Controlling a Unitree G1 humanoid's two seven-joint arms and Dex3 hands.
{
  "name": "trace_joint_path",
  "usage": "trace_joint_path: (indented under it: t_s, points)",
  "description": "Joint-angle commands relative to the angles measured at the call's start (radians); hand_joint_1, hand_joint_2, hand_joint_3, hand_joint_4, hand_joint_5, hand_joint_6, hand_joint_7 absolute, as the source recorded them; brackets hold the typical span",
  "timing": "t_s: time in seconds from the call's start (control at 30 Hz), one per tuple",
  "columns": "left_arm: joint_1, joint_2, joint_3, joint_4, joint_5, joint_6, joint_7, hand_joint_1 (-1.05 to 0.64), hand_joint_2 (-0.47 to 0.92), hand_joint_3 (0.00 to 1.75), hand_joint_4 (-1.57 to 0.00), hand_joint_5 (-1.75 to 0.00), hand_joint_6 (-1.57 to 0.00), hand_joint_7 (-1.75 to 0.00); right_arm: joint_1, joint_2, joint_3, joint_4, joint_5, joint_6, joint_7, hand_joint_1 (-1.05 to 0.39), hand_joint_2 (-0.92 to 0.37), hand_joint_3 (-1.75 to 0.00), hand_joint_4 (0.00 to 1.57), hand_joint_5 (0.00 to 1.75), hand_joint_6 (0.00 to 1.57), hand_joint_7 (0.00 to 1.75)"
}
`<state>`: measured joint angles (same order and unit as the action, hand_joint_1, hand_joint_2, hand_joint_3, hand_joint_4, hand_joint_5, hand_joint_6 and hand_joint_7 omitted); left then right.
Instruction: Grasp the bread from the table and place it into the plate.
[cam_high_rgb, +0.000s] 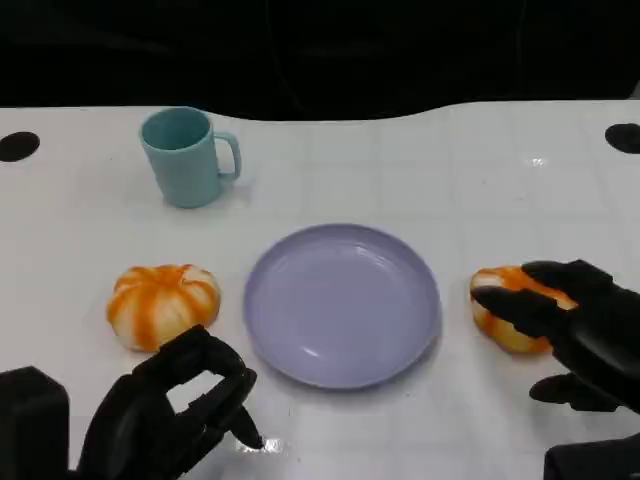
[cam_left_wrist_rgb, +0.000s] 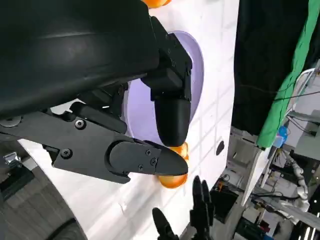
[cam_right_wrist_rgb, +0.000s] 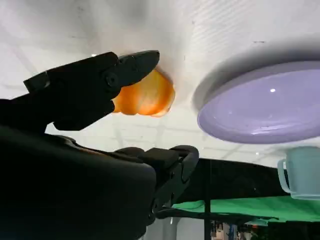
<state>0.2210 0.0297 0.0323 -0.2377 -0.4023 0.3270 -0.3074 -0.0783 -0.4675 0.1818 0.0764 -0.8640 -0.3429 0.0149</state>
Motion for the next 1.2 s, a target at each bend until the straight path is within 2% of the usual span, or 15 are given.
trace_joint_path:
  t_s: [0.03, 0.37, 0.67, 0.77, 0.93, 1.2]
  points:
    - [-0.004, 0.007, 0.006, 0.008, -0.004, -0.019, -0.008, -0.55, 0.92, 0.19, -0.69, -1.75, -0.52, -1.68, -0.072, -0.020, 0.047, 0.083, -0.037, 0.032, -0.026, -0.36, -0.84, -0.02, 0.18, 0.28, 0.37, 0.01]
    - [-0.008, 0.008, 0.004, 0.014, -0.005, -0.024, -0.011, -0.55, 0.92, 0.18, -0.69, -1.75, -0.53, -1.68, -0.211, -0.024, 0.161, 0.266, -0.102, 0.076, -0.072, -0.41, -0.88, -0.01, 0.26, 0.18, 0.40, 0.01]
    - [-0.006, 0.007, 0.003, 0.010, -0.006, -0.021, -0.008, -0.55, 0.92, 0.18, -0.69, -1.75, -0.53, -1.68, -0.301, -0.002, 0.238, 0.365, -0.104, 0.126, -0.061, -0.39, -0.89, -0.01, 0.32, 0.14, 0.43, 0.02]
    - [-0.003, 0.006, 0.002, 0.006, -0.005, -0.021, -0.007, -0.55, 0.92, 0.18, -0.69, -1.75, -0.52, -1.68, -0.312, 0.004, 0.257, 0.378, -0.089, 0.135, -0.042, -0.39, -0.89, -0.01, 0.35, 0.13, 0.45, 0.02]
    - [-0.001, 0.007, -0.002, 0.003, -0.001, -0.024, -0.007, -0.56, 0.92, 0.18, -0.69, -1.75, -0.52, -1.68, -0.321, 0.013, 0.280, 0.356, -0.062, 0.177, 0.047, -0.37, -0.89, 0.00, 0.38, 0.11, 0.48, 0.02]
    - [0.005, 0.004, -0.002, -0.010, -0.005, -0.014, 0.000, -0.56, 0.92, 0.18, -0.69, -1.75, -0.51, -1.67, -0.388, 0.059, 0.315, 0.459, -0.047, 0.191, 0.032, -0.32, -0.89, 0.00, 0.55, 0.14, 0.62, 0.05]
